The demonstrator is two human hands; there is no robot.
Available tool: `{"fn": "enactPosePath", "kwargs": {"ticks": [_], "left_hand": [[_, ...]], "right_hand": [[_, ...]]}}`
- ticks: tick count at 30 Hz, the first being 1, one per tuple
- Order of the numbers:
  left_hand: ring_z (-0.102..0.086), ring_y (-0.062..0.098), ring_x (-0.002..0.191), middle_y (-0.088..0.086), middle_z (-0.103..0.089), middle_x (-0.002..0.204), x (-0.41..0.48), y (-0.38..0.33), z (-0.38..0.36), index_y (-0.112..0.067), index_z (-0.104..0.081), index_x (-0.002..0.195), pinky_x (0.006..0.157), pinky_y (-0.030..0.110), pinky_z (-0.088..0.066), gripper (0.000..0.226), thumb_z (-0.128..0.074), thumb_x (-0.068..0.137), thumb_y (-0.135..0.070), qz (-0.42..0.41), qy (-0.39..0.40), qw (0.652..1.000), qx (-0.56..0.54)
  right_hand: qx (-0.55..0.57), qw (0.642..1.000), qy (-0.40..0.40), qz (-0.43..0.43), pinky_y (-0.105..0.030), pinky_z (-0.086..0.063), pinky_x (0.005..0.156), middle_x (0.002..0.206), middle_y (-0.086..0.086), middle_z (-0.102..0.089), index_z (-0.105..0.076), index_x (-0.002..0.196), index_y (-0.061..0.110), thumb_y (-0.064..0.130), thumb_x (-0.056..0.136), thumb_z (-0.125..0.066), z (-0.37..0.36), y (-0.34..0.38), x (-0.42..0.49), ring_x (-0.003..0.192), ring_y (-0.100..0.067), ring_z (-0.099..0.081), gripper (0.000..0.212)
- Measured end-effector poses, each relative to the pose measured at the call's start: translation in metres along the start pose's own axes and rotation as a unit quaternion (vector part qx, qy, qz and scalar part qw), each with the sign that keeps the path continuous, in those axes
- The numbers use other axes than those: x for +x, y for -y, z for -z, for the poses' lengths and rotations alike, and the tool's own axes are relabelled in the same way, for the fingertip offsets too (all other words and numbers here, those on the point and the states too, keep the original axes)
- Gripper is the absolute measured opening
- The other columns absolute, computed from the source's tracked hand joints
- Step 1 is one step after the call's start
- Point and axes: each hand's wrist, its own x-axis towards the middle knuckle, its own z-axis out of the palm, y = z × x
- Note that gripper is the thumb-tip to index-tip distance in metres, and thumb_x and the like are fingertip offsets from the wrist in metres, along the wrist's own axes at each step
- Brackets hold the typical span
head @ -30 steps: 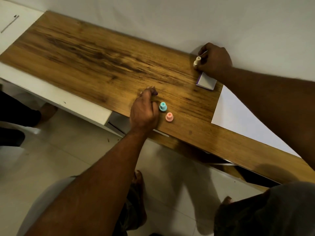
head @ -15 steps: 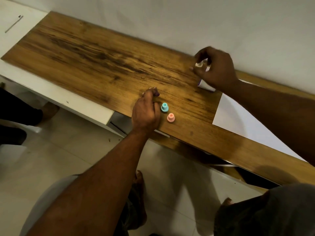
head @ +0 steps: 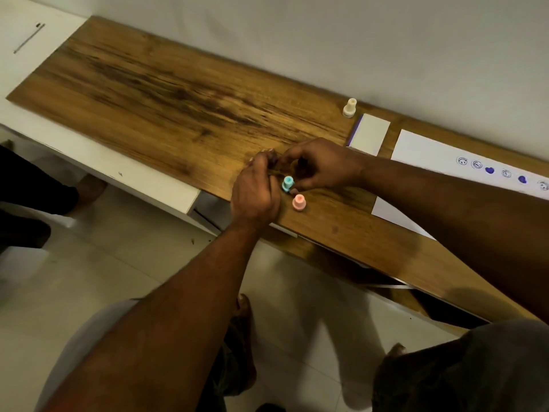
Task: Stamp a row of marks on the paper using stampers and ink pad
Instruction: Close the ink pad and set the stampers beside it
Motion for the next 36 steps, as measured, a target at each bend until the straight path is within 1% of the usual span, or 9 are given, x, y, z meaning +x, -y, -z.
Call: {"fn": "enactPosePath", "kwargs": {"ticks": [5, 7, 10, 13, 16, 19, 23, 29, 36], "left_hand": [[-0.059, 0.009, 0.096, 0.008, -0.071, 0.115, 0.000, 0.003, -0.003, -0.008, -0.055, 0.137, 0.087, 0.024, -0.040, 0.041, -0.050, 0.097, -0.017, -0.014, -0.017, 1.000, -0.011], [-0.055, 0.005, 0.095, 0.006, -0.071, 0.115, 0.000, 0.003, -0.004, -0.011, -0.055, 0.136, 0.088, 0.026, -0.042, 0.039, -0.050, 0.097, -0.018, -0.014, -0.019, 1.000, -0.015], [-0.060, 0.009, 0.099, 0.002, -0.069, 0.120, 0.000, 0.005, -0.004, -0.017, -0.055, 0.134, 0.092, 0.030, -0.046, 0.036, -0.049, 0.098, -0.020, -0.006, -0.010, 1.000, -0.021], [-0.053, 0.005, 0.091, -0.002, -0.067, 0.112, -0.001, 0.006, -0.005, -0.018, -0.055, 0.133, 0.086, 0.027, -0.040, 0.034, -0.051, 0.099, -0.018, -0.004, -0.010, 1.000, -0.020], [-0.061, 0.013, 0.098, 0.003, -0.069, 0.120, -0.001, 0.006, -0.004, -0.016, -0.055, 0.132, 0.093, 0.029, -0.043, 0.034, -0.050, 0.098, -0.017, -0.010, -0.005, 0.999, -0.031], [-0.065, 0.018, 0.106, 0.003, -0.068, 0.123, 0.000, 0.003, -0.002, -0.015, -0.056, 0.131, 0.098, 0.033, -0.046, 0.036, -0.048, 0.097, -0.017, -0.013, -0.007, 0.999, -0.034], [-0.065, 0.019, 0.106, 0.003, -0.069, 0.122, 0.000, 0.003, -0.002, -0.014, -0.057, 0.131, 0.098, 0.034, -0.046, 0.035, -0.048, 0.097, -0.017, -0.016, -0.008, 0.999, -0.034], [-0.064, 0.014, 0.102, 0.001, -0.069, 0.120, 0.000, 0.005, -0.004, -0.014, -0.057, 0.130, 0.095, 0.026, -0.042, 0.034, -0.048, 0.097, -0.017, -0.019, -0.012, 0.999, -0.036], [-0.054, 0.001, 0.098, 0.000, -0.068, 0.118, 0.001, 0.008, -0.007, -0.017, -0.056, 0.128, 0.093, 0.022, -0.038, 0.032, -0.049, 0.096, -0.016, -0.024, -0.019, 0.999, -0.036]], "right_hand": [[-0.014, 1.000, -0.004, -0.012, -0.041, -0.058, 0.082, 0.109, 0.009, -0.068, -0.072, 0.113, 0.027, 0.035, 0.087, -0.080, -0.004, 0.002, 0.005, 0.097, -0.012, -0.064, 0.027], [-0.037, 0.998, -0.019, -0.037, -0.037, -0.057, 0.078, 0.107, 0.010, -0.067, -0.073, 0.111, 0.028, 0.037, 0.088, -0.078, -0.004, 0.001, 0.006, 0.095, -0.010, -0.064, 0.025], [-0.087, 0.987, -0.089, -0.097, -0.025, -0.051, 0.068, 0.108, 0.010, -0.067, -0.072, 0.117, 0.028, 0.046, 0.087, -0.077, 0.001, -0.008, 0.008, 0.095, -0.011, -0.063, 0.035], [-0.128, 0.952, -0.198, -0.195, -0.021, -0.041, 0.057, 0.104, 0.008, -0.071, -0.074, 0.117, 0.027, 0.054, 0.083, -0.078, 0.010, -0.022, 0.007, 0.087, -0.008, -0.060, 0.043], [-0.140, 0.915, -0.258, -0.276, -0.024, -0.042, 0.060, 0.099, 0.005, -0.075, -0.078, 0.110, 0.028, 0.058, 0.079, -0.078, 0.024, -0.035, 0.002, 0.082, -0.012, -0.061, 0.044], [-0.139, 0.895, -0.276, -0.322, -0.030, -0.050, 0.069, 0.101, 0.000, -0.076, -0.078, 0.110, 0.026, 0.058, 0.079, -0.079, 0.034, -0.044, -0.004, 0.091, -0.020, -0.069, 0.044], [-0.158, 0.879, -0.287, -0.347, -0.030, -0.046, 0.069, 0.103, -0.003, -0.076, -0.078, 0.112, 0.022, 0.061, 0.080, -0.078, 0.037, -0.050, -0.009, 0.096, -0.024, -0.070, 0.049], [-0.152, 0.871, -0.285, -0.369, -0.036, -0.054, 0.077, 0.106, -0.006, -0.075, -0.077, 0.114, 0.018, 0.066, 0.080, -0.076, 0.040, -0.053, -0.013, 0.099, -0.025, -0.069, 0.059], [-0.154, 0.873, -0.280, -0.368, -0.032, -0.048, 0.072, 0.103, -0.005, -0.076, -0.077, 0.113, 0.017, 0.067, 0.078, -0.077, 0.042, -0.053, -0.015, 0.096, -0.025, -0.069, 0.061]]}}
